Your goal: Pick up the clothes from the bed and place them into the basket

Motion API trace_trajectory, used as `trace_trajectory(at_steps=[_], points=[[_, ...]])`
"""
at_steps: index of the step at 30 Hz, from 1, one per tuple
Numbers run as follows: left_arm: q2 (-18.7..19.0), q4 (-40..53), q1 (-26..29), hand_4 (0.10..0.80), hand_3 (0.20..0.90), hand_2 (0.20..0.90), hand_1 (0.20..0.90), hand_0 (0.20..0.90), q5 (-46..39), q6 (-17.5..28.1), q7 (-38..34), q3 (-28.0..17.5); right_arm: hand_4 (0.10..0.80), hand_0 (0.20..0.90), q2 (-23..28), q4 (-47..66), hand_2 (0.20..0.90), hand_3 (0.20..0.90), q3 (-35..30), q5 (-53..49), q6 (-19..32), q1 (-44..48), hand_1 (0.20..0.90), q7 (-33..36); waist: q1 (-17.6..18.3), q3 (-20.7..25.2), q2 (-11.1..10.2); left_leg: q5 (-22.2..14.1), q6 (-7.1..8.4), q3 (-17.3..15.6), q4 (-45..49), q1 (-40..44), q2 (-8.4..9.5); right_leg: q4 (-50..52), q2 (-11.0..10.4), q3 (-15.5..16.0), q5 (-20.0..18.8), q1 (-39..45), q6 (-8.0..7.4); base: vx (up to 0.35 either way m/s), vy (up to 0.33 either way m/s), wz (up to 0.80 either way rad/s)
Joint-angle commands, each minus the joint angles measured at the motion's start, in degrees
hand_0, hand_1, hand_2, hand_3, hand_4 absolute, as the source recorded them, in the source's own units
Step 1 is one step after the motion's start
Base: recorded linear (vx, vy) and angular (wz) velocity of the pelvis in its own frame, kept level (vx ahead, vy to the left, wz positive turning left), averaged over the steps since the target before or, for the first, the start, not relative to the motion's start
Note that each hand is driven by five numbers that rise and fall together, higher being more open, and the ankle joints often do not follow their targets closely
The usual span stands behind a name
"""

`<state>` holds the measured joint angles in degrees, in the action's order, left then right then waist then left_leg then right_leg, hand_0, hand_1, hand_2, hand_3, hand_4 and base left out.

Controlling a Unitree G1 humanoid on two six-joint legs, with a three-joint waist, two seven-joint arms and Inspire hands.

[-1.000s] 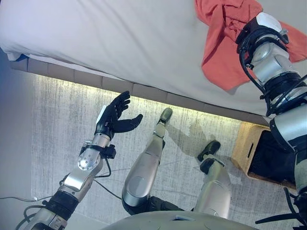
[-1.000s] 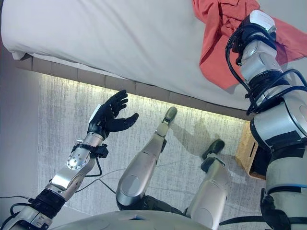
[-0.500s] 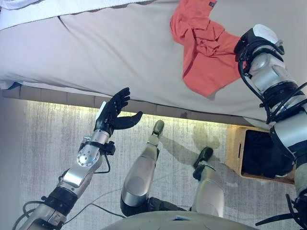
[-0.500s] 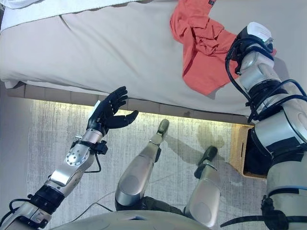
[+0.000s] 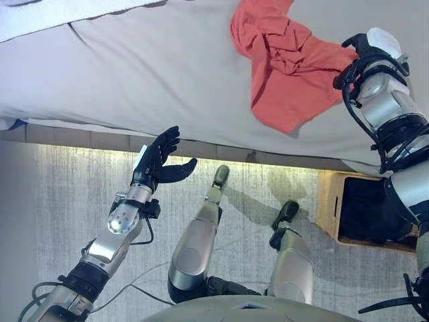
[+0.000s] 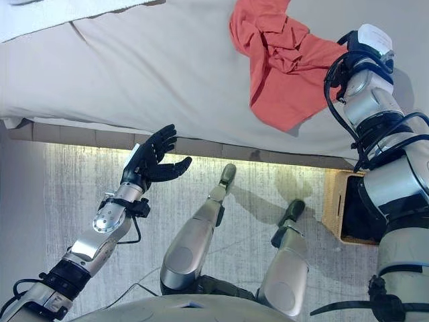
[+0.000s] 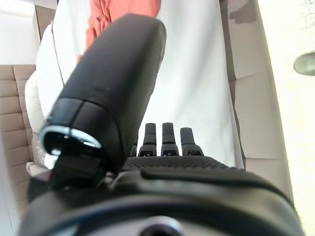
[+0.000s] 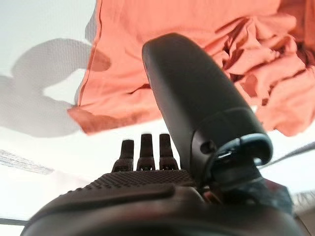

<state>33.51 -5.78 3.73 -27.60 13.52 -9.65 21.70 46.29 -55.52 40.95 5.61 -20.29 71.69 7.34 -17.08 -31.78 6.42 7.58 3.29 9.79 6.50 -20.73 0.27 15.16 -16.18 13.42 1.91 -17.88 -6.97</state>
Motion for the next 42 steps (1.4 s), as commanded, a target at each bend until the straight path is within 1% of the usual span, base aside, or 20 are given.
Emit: trace_trajectory(at_steps=[1,5,8,11,13,15,16,20,23,28,29,31,33,38,42], points=[[0.65,4.21,-1.00,0.800,0.900,0.900,0.900,0.900,-1.66,3.96,-0.11,-1.42,0.800,0.900,3.74,0.55,0.900,0.900,2.01,-0.19,-0.82,6.46,0.900,4.46,-1.21,1.99,0.30,-3.31,-2.77,-0.70,0.19,-0.93,-1.23,3.24,-1.21,1.57,-1.54,-2.67,1.81,0.000,0.000,0.00],[0.65,4.79,-1.41,0.800,0.900,0.900,0.900,0.900,-1.71,3.90,-0.14,-0.97,0.800,0.900,3.77,-2.88,0.900,0.900,2.28,-0.61,-2.08,8.22,0.900,5.64,-1.70,1.99,1.02,-2.84,-2.77,-0.67,-0.18,-2.40,-1.17,4.06,-1.17,1.68,-1.40,-4.48,1.82,0.029,0.001,0.02],[0.86,5.22,-2.06,0.800,0.900,0.900,0.900,0.900,-1.81,4.19,-0.13,-0.97,0.800,0.900,4.39,-2.96,0.900,0.900,2.33,-0.94,-3.44,8.73,0.900,6.19,-1.79,1.99,1.33,-2.64,-2.78,-0.66,-0.21,-3.40,-1.10,4.45,-1.13,1.61,-1.40,-5.59,1.84,0.023,-0.004,0.02],[1.21,5.73,-2.66,0.800,0.900,0.900,0.900,0.900,-2.01,4.58,-0.19,-1.04,0.800,0.900,5.29,-2.06,0.900,0.900,2.61,-0.80,-5.47,9.05,0.900,5.52,-1.64,1.99,1.64,-2.31,-2.80,-0.64,-0.15,-5.06,-1.04,5.13,-0.96,1.21,-1.40,-7.50,1.91,0.032,0.003,0.00],[1.40,5.97,-2.89,0.800,0.900,0.900,0.900,0.900,-2.12,4.93,-0.37,-1.01,0.800,0.900,5.75,-2.24,0.900,0.900,3.07,-0.48,-5.83,9.35,0.900,4.26,-1.63,1.99,1.81,-2.16,-2.78,-0.64,-0.12,-5.80,-1.06,5.43,-0.87,0.98,-1.33,-8.36,1.92,0.031,0.000,0.00],[1.65,6.45,-3.08,0.800,0.900,0.900,0.900,0.900,-2.25,4.92,-0.33,-0.99,0.800,0.900,5.92,-3.94,0.900,0.900,3.71,-0.70,-5.64,10.05,0.900,2.59,-1.86,1.99,2.07,-1.94,-2.75,-0.67,-0.16,-6.63,-1.09,5.84,-0.81,0.95,-1.28,-9.34,1.89,0.069,-0.029,0.03],[1.75,6.45,-3.73,0.800,0.900,0.900,0.900,0.900,-2.28,4.97,-0.11,-0.69,0.800,0.900,5.67,-4.77,0.900,0.900,3.91,-0.88,-5.51,9.52,0.900,1.69,-1.98,1.99,2.13,-3.11,-2.54,-0.77,-0.35,-5.34,-1.02,6.53,-0.88,0.37,0.28,-8.56,1.39,0.098,-0.050,0.05],[2.02,7.91,-4.63,0.800,0.900,0.900,0.900,0.900,-2.13,5.60,-0.45,-0.68,0.800,0.900,5.47,-5.95,0.900,0.900,4.53,-1.99,-5.70,10.22,0.900,-1.76,-2.53,1.99,2.75,-2.51,-2.47,-0.56,-0.37,-7.68,-0.96,7.22,-0.64,0.38,0.33,-11.11,1.41,0.023,-0.012,0.00],[1.87,9.01,-5.08,0.800,0.900,0.900,0.900,0.900,-1.65,5.63,-0.40,-0.70,0.800,0.900,4.72,-6.13,0.900,0.900,4.31,-2.60,-5.46,9.81,0.900,-3.82,-3.06,1.99,3.23,-2.38,-2.49,0.11,0.34,-9.72,-0.59,8.41,-0.41,0.36,0.65,-13.16,1.60,0.000,0.000,0.00],[2.19,9.86,-5.44,0.800,0.900,0.900,0.900,0.900,-1.65,5.60,-0.23,-0.72,0.800,0.900,3.95,-5.19,0.900,0.900,3.40,-7.47,-3.30,9.28,0.900,-3.18,-3.59,1.99,3.62,-2.69,-2.64,0.79,1.78,-12.21,-0.21,10.19,-0.27,0.30,1.22,-15.59,1.86,-0.002,-0.003,0.02],[2.26,10.14,-5.56,0.800,0.900,0.900,0.900,0.900,-1.56,5.49,-0.18,-0.77,0.731,0.841,3.79,-4.45,0.841,0.831,2.93,-8.29,-2.90,8.97,0.841,-2.64,-3.63,1.99,3.59,-2.80,-2.65,0.92,2.13,-12.62,-0.15,10.40,-0.25,0.31,1.25,-15.90,1.91,-0.002,-0.022,0.04],[2.15,10.62,-5.95,0.800,0.900,0.900,0.900,0.900,-1.14,5.35,0.08,-0.87,0.284,0.458,3.40,-2.57,0.458,0.384,1.80,-8.89,-1.56,8.12,0.458,-0.51,-3.61,1.99,3.54,-3.02,-2.68,1.03,2.53,-12.93,-0.09,10.80,-0.15,0.25,1.37,-16.23,1.98,0.004,-0.014,0.06],[2.10,10.55,-6.19,0.800,0.900,0.900,0.900,0.900,-1.07,5.55,0.26,-0.93,0.100,0.300,3.05,-1.64,0.300,0.200,0.99,-9.23,-0.75,7.64,0.300,1.02,-3.57,1.99,3.47,-3.13,-2.70,1.08,2.50,-12.83,-0.08,10.77,-0.05,0.20,1.34,-16.21,1.99,0.004,-0.003,0.02],[1.92,10.47,-5.85,0.800,0.900,0.900,0.900,0.900,-1.07,6.03,-0.65,-0.47,0.100,0.300,2.19,2.76,0.300,0.200,-1.00,-9.82,1.00,5.65,0.300,4.59,-2.93,1.99,2.90,-3.38,-2.75,0.70,1.90,-11.84,-0.46,9.99,0.03,-0.02,0.98,-15.54,1.89,0.001,-0.001,-0.01],[1.86,10.02,-5.31,0.800,0.900,0.900,0.900,0.900,-1.24,5.74,-0.92,-0.39,0.100,0.300,2.43,4.88,0.300,0.200,-1.60,-10.40,1.33,4.74,0.300,4.33,-2.22,1.99,2.26,-3.73,-2.70,0.21,1.38,-9.75,-0.95,9.13,-0.19,-0.17,0.70,-13.79,1.75,0.000,0.000,0.00]])
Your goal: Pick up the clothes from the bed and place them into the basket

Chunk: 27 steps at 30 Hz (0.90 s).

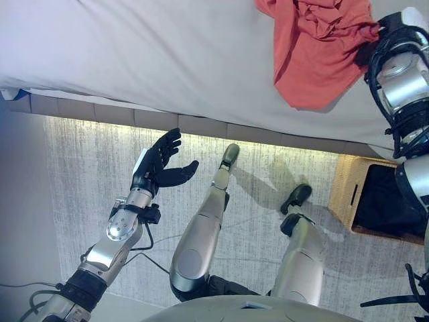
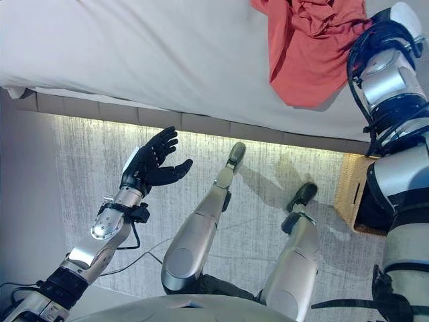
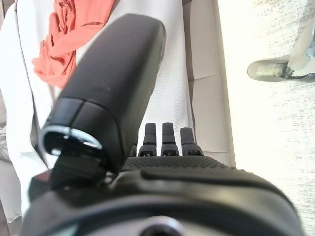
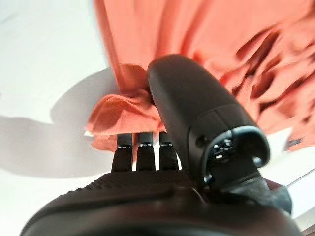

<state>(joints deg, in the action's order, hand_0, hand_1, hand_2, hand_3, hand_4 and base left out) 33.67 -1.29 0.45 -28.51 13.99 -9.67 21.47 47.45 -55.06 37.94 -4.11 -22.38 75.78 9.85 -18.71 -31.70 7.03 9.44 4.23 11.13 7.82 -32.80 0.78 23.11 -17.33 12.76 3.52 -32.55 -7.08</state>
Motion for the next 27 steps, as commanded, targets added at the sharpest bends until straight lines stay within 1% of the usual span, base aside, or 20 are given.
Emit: trace_trajectory(at_steps=[1,4,5,12,18,22,24,25,26,27], points=[[1.60,5.23,-1.82,0.800,0.900,0.900,0.900,0.900,-0.42,5.31,-0.84,-0.14,0.100,0.300,1.15,4.34,0.300,0.200,1.33,-0.47,3.90,0.50,0.300,1.86,-0.43,1.91,1.53,-5.61,-3.61,-1.29,-0.21,2.99,-1.59,0.85,0.96,0.42,-0.99,1.45,1.80,0.000,0.000,0.00],[1.72,4.66,-1.31,0.800,0.900,0.900,0.900,0.900,-0.79,5.14,-0.38,-0.46,0.100,0.300,1.46,4.37,0.300,0.200,0.82,-0.50,4.52,0.21,0.300,1.31,0.06,1.91,1.01,-5.67,-3.52,-1.71,-1.62,6.17,-2.09,-0.74,0.72,0.31,-1.51,4.18,1.57,-0.022,0.007,0.00],[1.76,4.65,-0.63,0.800,0.900,0.900,0.900,0.900,-0.85,5.09,-0.28,-0.81,0.100,0.300,1.69,4.33,0.300,0.200,0.63,-0.53,4.67,0.84,0.300,1.27,0.08,1.91,0.97,-4.40,-3.64,-1.56,-1.57,4.79,-2.15,-1.52,0.76,0.92,-3.10,3.29,2.06,-0.067,0.020,-0.01],[1.80,3.32,0.24,0.800,0.900,0.900,0.900,0.900,-1.23,4.49,0.09,-1.39,0.100,0.300,2.26,4.40,0.300,0.200,0.02,-1.47,5.20,0.14,0.300,0.10,0.96,1.91,-0.05,-4.65,-3.42,-2.06,-3.65,11.24,-2.79,-4.46,0.34,0.63,-3.87,9.39,1.65,0.001,-0.002,-0.05],[1.46,1.52,0.40,0.800,0.900,0.900,0.900,0.900,-0.49,3.88,1.13,-2.42,0.100,0.300,2.61,7.65,0.300,0.200,-2.22,-3.59,7.61,-3.34,0.300,0.86,2.12,1.91,-1.52,-5.78,-3.36,-2.38,-4.05,18.06,-2.98,-7.46,0.09,0.90,-4.24,16.70,1.53,0.028,-0.028,-0.04],[0.85,0.16,1.19,0.800,0.900,0.900,0.900,0.900,0.45,2.63,0.89,-3.08,0.100,0.300,2.85,12.22,0.300,0.200,-5.36,-7.80,11.03,-7.04,0.300,3.90,3.56,1.91,-2.84,-6.75,-3.06,-3.17,-4.01,22.92,-3.62,-10.36,0.55,0.75,-4.57,22.62,1.61,0.035,-0.041,-0.10],[0.60,-0.58,1.41,0.800,0.900,0.900,0.900,0.900,0.87,1.55,0.27,-3.14,0.100,0.300,2.94,14.91,0.300,0.200,-8.28,-10.29,13.51,-10.09,0.300,4.64,4.37,3.27,-3.55,-7.00,-2.89,-3.31,-4.11,24.22,-4.08,-11.70,0.97,0.68,-4.86,24.54,1.74,0.066,-0.045,-0.11],[0.37,-1.54,1.38,0.800,0.900,0.900,0.900,0.900,0.86,1.26,0.14,-3.38,0.100,0.300,2.98,17.06,0.300,0.200,-10.37,-10.90,14.93,-12.23,0.300,4.94,5.06,4.30,-4.09,-7.34,-2.79,-3.59,-4.16,25.14,-4.34,-12.47,1.26,0.24,-4.89,25.63,1.74,0.080,-0.051,-0.14],[-0.03,-2.55,1.20,0.800,0.900,0.900,0.900,0.900,1.18,-0.04,-0.43,-3.82,0.100,0.300,3.18,20.68,0.300,0.200,-13.35,-13.41,16.87,-15.64,0.300,5.15,6.07,5.70,-4.81,-7.82,-2.70,-4.17,-4.29,26.42,-4.75,-13.32,1.63,-0.29,-4.76,26.96,1.79,0.069,-0.049,-0.17],[-0.07,-3.43,0.91,0.800,0.900,0.900,0.900,0.900,0.56,-0.25,-0.47,-4.00,0.100,0.300,3.47,22.75,0.300,0.200,-15.17,-14.94,17.52,-17.44,0.300,5.09,6.72,6.33,-5.10,-8.02,-2.68,-4.57,-4.16,27.00,-4.95,-13.58,1.81,-0.69,-4.78,27.55,1.86,0.054,-0.040,-0.23]])
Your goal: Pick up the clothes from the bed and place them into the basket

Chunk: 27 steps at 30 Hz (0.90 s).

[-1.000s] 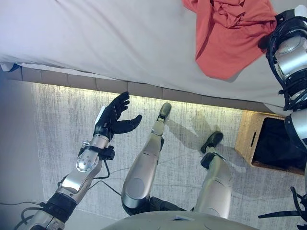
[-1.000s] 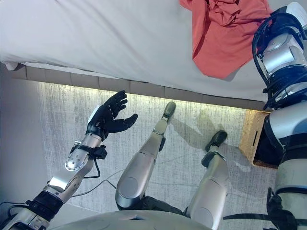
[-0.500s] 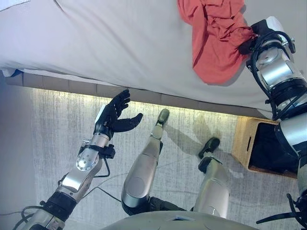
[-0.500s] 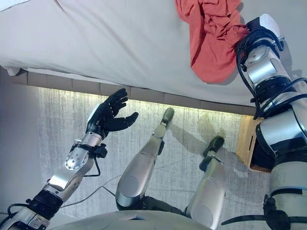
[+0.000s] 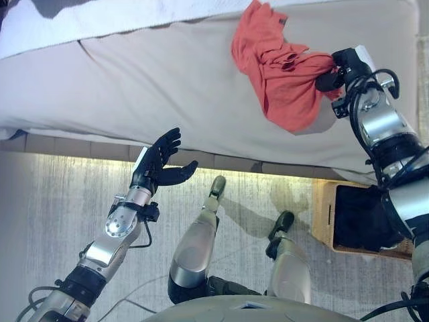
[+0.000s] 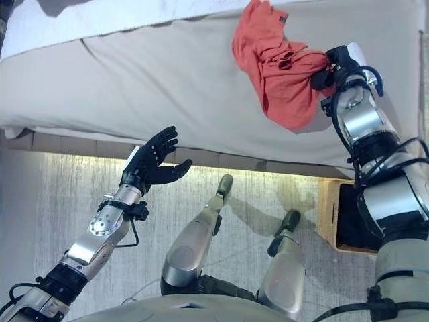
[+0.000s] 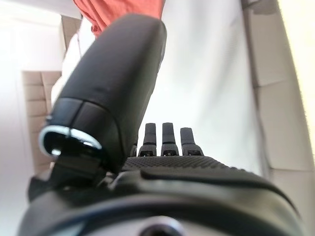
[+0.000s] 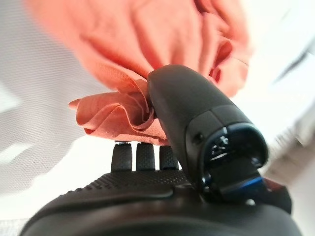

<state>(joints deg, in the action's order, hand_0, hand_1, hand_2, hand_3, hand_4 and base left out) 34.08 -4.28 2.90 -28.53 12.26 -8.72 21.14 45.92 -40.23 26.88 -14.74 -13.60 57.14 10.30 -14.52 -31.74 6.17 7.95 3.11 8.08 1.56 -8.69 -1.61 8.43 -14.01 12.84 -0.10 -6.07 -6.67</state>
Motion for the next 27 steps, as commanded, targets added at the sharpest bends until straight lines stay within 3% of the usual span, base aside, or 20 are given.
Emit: trace_trajectory(at_steps=[1,4,8,15,27], points=[[-0.65,-1.14,-1.82,0.800,0.900,0.900,0.900,0.900,-0.16,1.00,-0.95,-4.01,0.100,0.300,5.11,9.41,0.300,0.200,-5.74,-5.82,9.60,-0.61,0.300,4.98,3.00,7.09,-4.52,-6.84,-1.58,-2.04,2.16,3.52,-2.73,0.92,-1.39,-1.04,-1.07,1.56,1.44,0.050,-0.038,-0.35],[-1.53,-2.54,-3.45,0.800,0.900,0.900,0.900,0.900,-0.77,-0.99,-0.27,-5.26,0.100,0.300,5.74,14.28,0.300,0.200,-12.95,-9.63,11.76,-6.62,0.300,5.09,5.04,10.35,-5.75,-7.70,-1.66,-3.34,2.05,5.76,-3.07,-0.64,-0.58,-2.98,-1.20,3.99,1.31,0.060,-0.047,-0.25],[-1.86,-3.34,-4.37,0.800,0.900,0.900,0.900,0.900,0.35,-2.38,-0.47,-5.60,0.100,0.300,7.12,17.87,0.300,0.200,-17.65,-10.60,11.68,-10.47,0.300,4.70,6.88,14.15,-7.01,-8.19,-1.61,-4.83,1.00,8.60,-3.62,-2.63,0.29,-4.68,-1.70,6.29,0.84,0.059,-0.033,-0.29],[-2.93,-6.39,-3.86,0.800,0.900,0.900,0.900,0.900,1.08,-3.25,-0.72,-4.92,0.100,0.300,10.30,21.84,0.300,0.200,-21.98,-12.89,11.57,-14.89,0.300,4.53,10.87,20.06,-8.44,-8.47,-1.04,-8.46,-2.01,13.41,-5.23,-5.35,1.92,-7.77,-2.24,8.72,0.07,0.035,-0.016,-0.34],[-5.06,-11.96,-2.23,0.800,0.900,0.900,0.900,0.900,1.34,-2.00,1.52,-3.32,0.100,0.300,13.56,24.43,0.300,0.200,-28.11,-13.39,11.14,-21.21,0.300,5.86,16.35,24.00,-8.57,-7.22,0.73,-12.07,-6.56,17.43,-7.49,-8.62,3.76,-12.15,-3.80,9.74,-0.38,-0.045,-0.012,-0.21]])
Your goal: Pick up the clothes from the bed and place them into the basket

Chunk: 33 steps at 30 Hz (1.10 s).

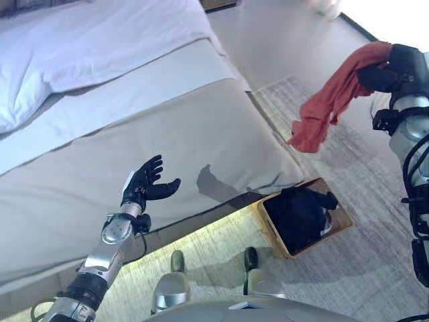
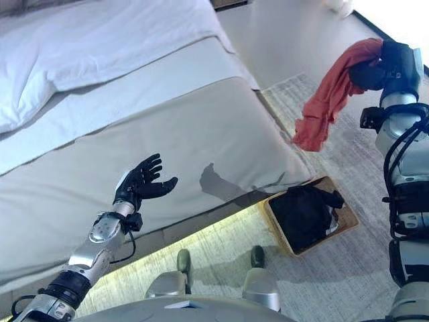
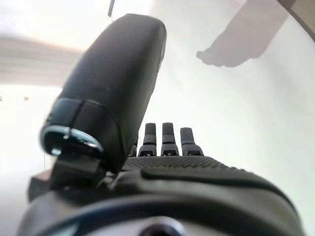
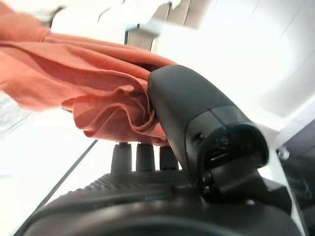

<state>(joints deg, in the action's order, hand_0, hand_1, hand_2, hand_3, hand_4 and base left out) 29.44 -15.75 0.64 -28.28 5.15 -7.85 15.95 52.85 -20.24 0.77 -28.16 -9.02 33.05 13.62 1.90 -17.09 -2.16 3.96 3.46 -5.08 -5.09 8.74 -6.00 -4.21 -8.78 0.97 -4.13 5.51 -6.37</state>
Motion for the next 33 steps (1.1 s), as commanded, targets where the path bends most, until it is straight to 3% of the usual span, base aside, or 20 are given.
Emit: trace_trajectory(at_steps=[1,17,33], points=[[-0.75,-1.02,0.37,0.800,0.900,0.900,0.900,0.900,1.16,5.51,0.78,1.98,0.100,0.300,6.64,4.60,0.300,0.200,-2.70,-0.10,6.75,2.08,0.300,2.31,0.59,9.48,-0.23,-3.23,0.59,0.81,0.09,0.05,-3.30,4.01,-1.29,-0.75,0.11,-2.07,-0.72,-0.072,0.005,-0.20],[-3.15,-3.09,6.24,0.800,0.900,0.900,0.900,0.900,5.03,2.61,2.14,3.58,0.100,0.300,-1.84,1.80,0.300,0.200,-5.78,-0.09,5.15,-8.84,0.300,-3.69,6.82,8.61,0.29,-4.95,0.97,-4.50,0.09,3.04,-4.30,4.73,0.55,-6.28,-0.25,-4.40,-0.67,-0.025,-0.012,-0.21],[-4.32,-2.52,8.40,0.800,0.900,0.900,0.900,0.900,5.67,1.83,1.72,5.63,0.100,0.300,-8.15,-8.97,0.300,0.200,1.22,1.75,3.36,-8.80,0.300,-5.93,7.09,7.04,1.98,-5.29,1.56,-5.38,0.09,3.81,-4.52,3.37,0.66,-6.88,-1.68,-5.24,-0.38,-0.022,-0.016,-0.05]])
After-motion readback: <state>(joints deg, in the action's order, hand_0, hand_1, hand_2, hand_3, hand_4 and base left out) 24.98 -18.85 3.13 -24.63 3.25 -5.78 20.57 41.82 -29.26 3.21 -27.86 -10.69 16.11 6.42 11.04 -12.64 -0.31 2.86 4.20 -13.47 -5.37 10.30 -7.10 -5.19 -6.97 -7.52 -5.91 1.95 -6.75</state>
